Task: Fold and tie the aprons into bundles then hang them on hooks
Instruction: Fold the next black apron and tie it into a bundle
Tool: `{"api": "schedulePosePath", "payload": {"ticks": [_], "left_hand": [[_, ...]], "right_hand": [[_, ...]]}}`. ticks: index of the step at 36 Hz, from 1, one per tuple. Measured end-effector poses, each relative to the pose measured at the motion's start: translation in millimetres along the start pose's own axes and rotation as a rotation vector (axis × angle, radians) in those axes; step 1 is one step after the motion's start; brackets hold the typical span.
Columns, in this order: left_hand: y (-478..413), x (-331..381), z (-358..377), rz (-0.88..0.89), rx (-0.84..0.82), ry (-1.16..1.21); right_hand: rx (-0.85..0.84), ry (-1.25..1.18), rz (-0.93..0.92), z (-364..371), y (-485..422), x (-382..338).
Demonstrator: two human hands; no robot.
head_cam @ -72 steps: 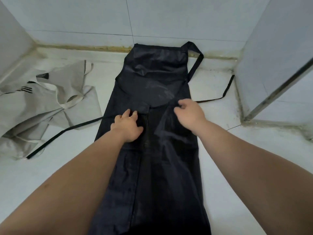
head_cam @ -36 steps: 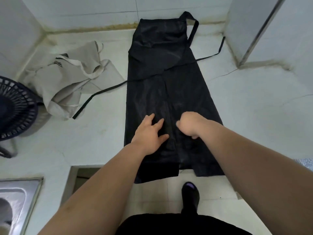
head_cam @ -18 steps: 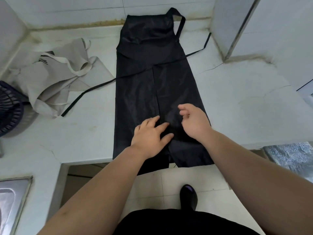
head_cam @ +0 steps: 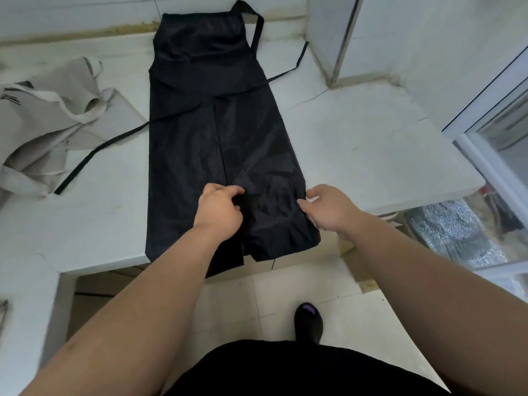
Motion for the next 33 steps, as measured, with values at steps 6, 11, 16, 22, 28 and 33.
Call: {"api": "schedulePosePath", "payload": {"ticks": [6,11,16,22,28,33], "left_hand": [[17.5,19.0,11.2,0.115,0.048,-0.059],[23.7,27.4,27.6,0.197,0.010,-0.099],[23.3,19.4,16.7,0.182,0.076,0.009],[80.3,41.8,-2.0,0.357,0.352,0.223],[116.5,52.1,28.4,0.565,0.555,-0.083],[135.6,23.7,32.0,0.116,0.708,0.267]], "right_hand": [[-0.107,-0.232,0.011,9.7,12.5,-5.0],[-0.180,-0.147,0.010,11.0,10.4,-12.5],[-0.220,-0.082,0.013,12.7,6.7,-14.2],[-0.284,-0.246,0.070,16.2,8.3,-14.8],[-0.354,-0.186,-0.008,18.4,3.8,-28.6],[-0.395,-0.278,-0.008,22.7,5.7,-28.4]]}}
Point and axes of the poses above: each hand's wrist, its own y-axis away from the middle knuckle, its own z-axis out of the palm, x = y × z, the point moved 7 cm from there along -y, towards the middle knuckle, and after that the axes turned 14 degrees about -z, right-handed, at the moved point
